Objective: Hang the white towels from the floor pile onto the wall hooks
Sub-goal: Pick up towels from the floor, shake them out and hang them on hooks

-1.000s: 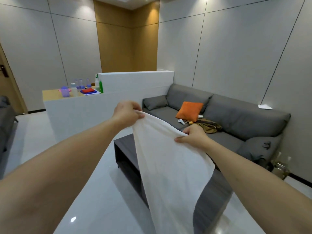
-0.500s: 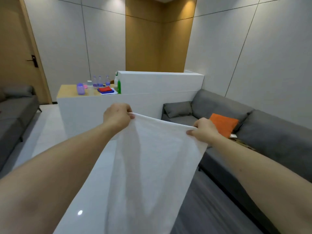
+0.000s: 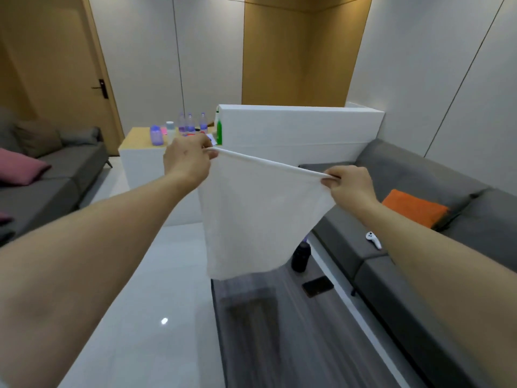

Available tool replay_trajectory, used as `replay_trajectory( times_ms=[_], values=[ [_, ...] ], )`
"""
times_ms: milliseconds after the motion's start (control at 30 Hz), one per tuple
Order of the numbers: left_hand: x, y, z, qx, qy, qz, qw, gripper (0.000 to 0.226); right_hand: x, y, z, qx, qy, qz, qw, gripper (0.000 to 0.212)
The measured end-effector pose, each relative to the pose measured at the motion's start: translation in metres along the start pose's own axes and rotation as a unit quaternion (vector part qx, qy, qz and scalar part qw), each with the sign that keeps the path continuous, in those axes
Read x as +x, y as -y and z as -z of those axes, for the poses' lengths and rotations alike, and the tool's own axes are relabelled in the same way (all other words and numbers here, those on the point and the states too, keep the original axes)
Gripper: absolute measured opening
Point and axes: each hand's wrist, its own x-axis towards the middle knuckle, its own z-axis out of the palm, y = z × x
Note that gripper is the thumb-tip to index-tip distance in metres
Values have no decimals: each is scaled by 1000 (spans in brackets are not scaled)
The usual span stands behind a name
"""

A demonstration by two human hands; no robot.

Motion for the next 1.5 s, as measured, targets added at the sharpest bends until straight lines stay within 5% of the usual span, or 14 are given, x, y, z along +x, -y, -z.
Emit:
replay_trajectory(
  times_ms=[467,967,1200,1500],
  values=[
    [-317,-93,-106,73,146,177,971,11,-211,-219,-39,41,250,8,967,20],
    [-606,-119,-104,124,424,199,875,11,-483,-298,0,-41,420,-67,904,12],
    [-637,-111,-107,126,431,211,868,14,-517,-304,-4,-43,440,-89,892,11],
    [-574,-75,-172,136,400,252,871,13,-436,-315,-87,-15,439,-105,892,14]
  ],
)
